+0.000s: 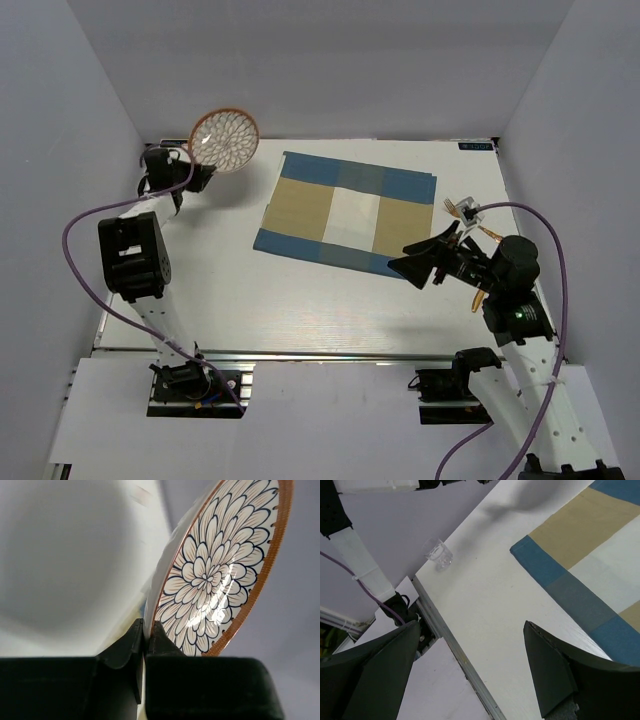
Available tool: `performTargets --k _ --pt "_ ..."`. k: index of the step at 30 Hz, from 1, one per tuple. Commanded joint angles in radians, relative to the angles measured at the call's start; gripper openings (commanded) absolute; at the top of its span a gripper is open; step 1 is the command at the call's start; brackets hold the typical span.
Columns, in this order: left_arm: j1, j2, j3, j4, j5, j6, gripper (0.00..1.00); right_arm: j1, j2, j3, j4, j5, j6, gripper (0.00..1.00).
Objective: Set the dinner table for one person
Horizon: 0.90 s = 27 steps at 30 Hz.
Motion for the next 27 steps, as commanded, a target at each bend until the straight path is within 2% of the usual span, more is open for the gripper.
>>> performTargets --k 1,2,3,6,7,11,17,19,27 --pt "-0.089 -0.108 0.136 0.226 0.334 0.082 0.00 0.001 -0.042 0.038 -0.094 0.084 0.018 0.89" --pt "-0.112 -0.105 0.192 0.158 0.360 0.123 0.00 -0.002 -0.047 0.043 -0.116 0.134 0.026 0.89" --pt "-0.165 -0.100 0.217 0.025 0.358 0.216 0.00 0.001 -0.055 0.043 -0.142 0.156 0.035 0.89" --pt "-0.285 -0.097 0.299 -0.191 0.331 0.348 0.00 0.000 -0.074 0.031 -0.153 0.196 0.079 0.89" --pt "-0.311 -0.095 0.305 -0.218 0.322 0.364 0.00 0.001 -0.076 0.025 -0.145 0.193 0.092 0.89" --pt "-0.411 -0.089 0.282 -0.273 0.279 0.387 0.00 0.000 -0.102 0.006 -0.121 0.174 0.142 0.89" --pt "-0.540 0.020 0.316 -0.315 0.254 0.428 0.00 0.001 -0.139 0.011 -0.156 0.187 0.141 0.89" --pt "-0.560 0.055 0.336 -0.330 0.214 0.436 0.00 0.001 -0.147 0.012 -0.171 0.179 0.136 0.89" --pt "-0.560 0.216 0.480 -0.382 0.220 0.458 0.00 -0.002 -0.165 0.019 -0.219 0.184 0.095 0.89"
